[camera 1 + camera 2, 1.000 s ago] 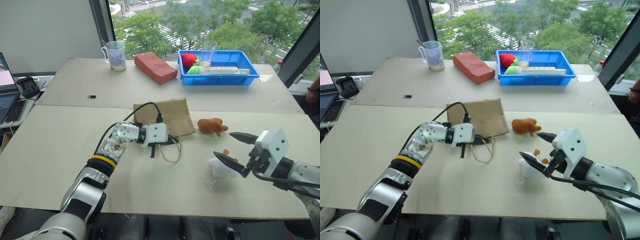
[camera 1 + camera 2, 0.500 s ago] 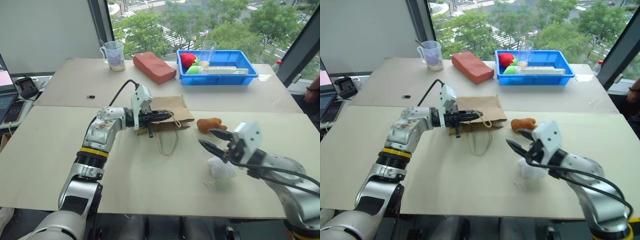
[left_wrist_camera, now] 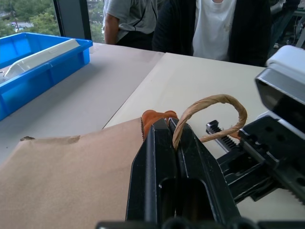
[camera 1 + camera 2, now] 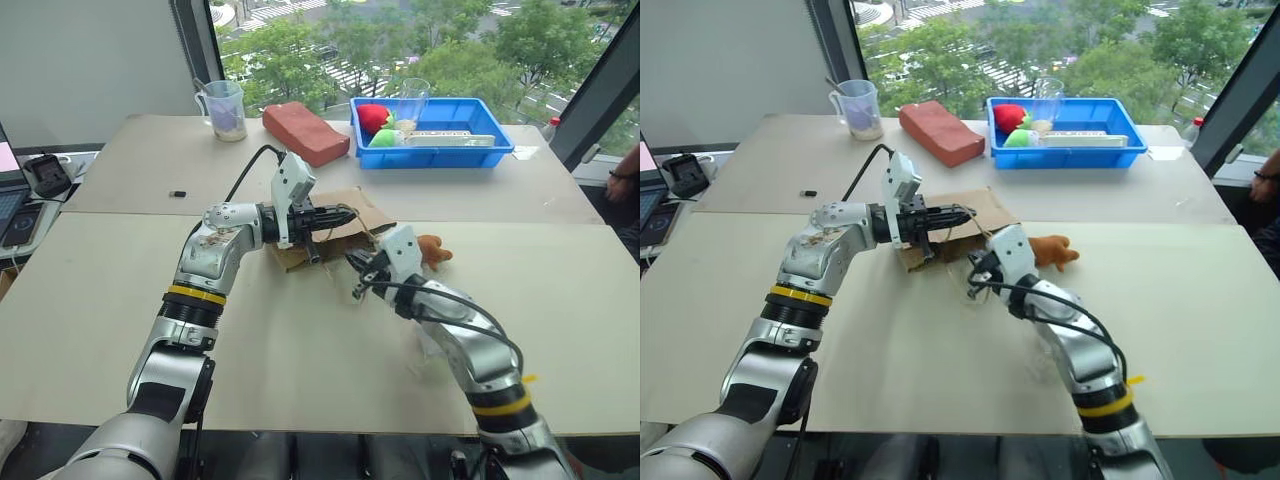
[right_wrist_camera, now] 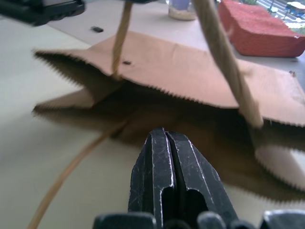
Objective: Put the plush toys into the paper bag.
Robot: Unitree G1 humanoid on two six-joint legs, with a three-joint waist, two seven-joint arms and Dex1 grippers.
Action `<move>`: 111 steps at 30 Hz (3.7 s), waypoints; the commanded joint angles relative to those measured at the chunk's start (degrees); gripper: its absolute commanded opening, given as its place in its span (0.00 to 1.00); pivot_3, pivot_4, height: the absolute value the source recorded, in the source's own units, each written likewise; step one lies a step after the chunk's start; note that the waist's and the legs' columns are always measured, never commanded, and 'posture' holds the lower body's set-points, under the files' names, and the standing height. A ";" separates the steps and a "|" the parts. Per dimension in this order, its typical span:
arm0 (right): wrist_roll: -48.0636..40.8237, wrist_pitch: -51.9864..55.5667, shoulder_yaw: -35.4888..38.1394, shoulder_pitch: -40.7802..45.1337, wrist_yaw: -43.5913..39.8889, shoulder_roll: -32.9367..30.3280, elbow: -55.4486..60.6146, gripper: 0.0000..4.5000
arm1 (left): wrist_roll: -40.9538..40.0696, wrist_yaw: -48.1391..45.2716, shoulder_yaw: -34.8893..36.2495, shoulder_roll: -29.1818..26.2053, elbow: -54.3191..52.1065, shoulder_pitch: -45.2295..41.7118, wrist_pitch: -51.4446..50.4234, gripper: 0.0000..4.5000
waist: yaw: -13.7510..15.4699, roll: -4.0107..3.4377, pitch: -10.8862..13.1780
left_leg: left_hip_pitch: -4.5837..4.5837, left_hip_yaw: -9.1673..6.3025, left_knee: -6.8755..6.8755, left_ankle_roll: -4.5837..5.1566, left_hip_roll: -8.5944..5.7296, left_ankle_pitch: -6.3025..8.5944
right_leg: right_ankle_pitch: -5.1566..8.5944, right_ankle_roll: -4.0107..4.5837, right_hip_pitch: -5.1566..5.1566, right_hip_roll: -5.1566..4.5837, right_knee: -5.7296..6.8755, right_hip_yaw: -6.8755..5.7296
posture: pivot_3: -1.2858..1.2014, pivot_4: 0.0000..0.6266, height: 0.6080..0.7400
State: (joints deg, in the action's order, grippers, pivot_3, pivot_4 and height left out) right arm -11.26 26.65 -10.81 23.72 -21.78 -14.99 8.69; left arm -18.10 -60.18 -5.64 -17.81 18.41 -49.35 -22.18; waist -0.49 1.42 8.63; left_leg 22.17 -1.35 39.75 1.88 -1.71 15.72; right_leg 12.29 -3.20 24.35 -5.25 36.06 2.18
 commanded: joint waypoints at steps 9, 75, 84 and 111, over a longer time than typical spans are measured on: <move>6.54 -9.57 -1.47 5.67 1.23 4.87 -17.72 0.01 | -5.01 -0.12 3.19 -0.22 -6.19 0.25 -2.11 0.00 | -0.52 -0.01 0.00 | 0.01 -0.03 -0.09 -0.01 0.01 0.00 | 0.00 0.00 0.04 0.00 0.07 0.01 | 0.52 0.24 1.00; -9.80 17.55 18.35 0.32 -13.38 -10.27 17.91 0.13 | -5.91 10.69 9.14 -1.44 -5.23 -0.30 4.80 0.00 | -0.35 -0.03 0.00 | 0.33 -0.13 -0.67 -0.34 -0.20 -0.21 | -0.02 0.00 0.76 -0.16 0.55 0.04 | 0.52 0.24 1.00; -14.29 19.75 30.06 -29.79 -20.92 -25.62 31.15 0.80 | -8.16 6.05 8.42 -4.00 -9.30 0.98 0.58 0.00 | 0.06 -0.01 0.01 | 0.31 -0.04 -0.62 -0.22 -0.16 -0.14 | -0.01 -0.01 0.54 -0.13 0.03 0.06 | 0.52 0.24 1.00; -10.18 9.27 25.86 -36.99 -20.18 -26.94 24.26 0.05 | -7.85 6.35 8.51 -4.13 -11.36 1.79 -1.31 0.00 | 0.46 0.04 0.04 | -0.29 -0.03 -0.54 -0.16 -0.14 -0.15 | 0.02 -0.03 -0.19 -0.08 -0.18 0.14 | 0.52 0.24 1.00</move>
State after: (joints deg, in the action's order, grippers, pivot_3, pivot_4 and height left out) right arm -19.50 37.32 13.80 -14.16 -41.12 -41.75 32.05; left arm -25.09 -54.01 2.34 -21.70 8.95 -47.06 -24.04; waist -0.02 1.46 8.67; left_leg 21.88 -1.38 39.21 1.71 -1.85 15.57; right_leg 12.31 -3.24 24.16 -5.33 35.88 2.32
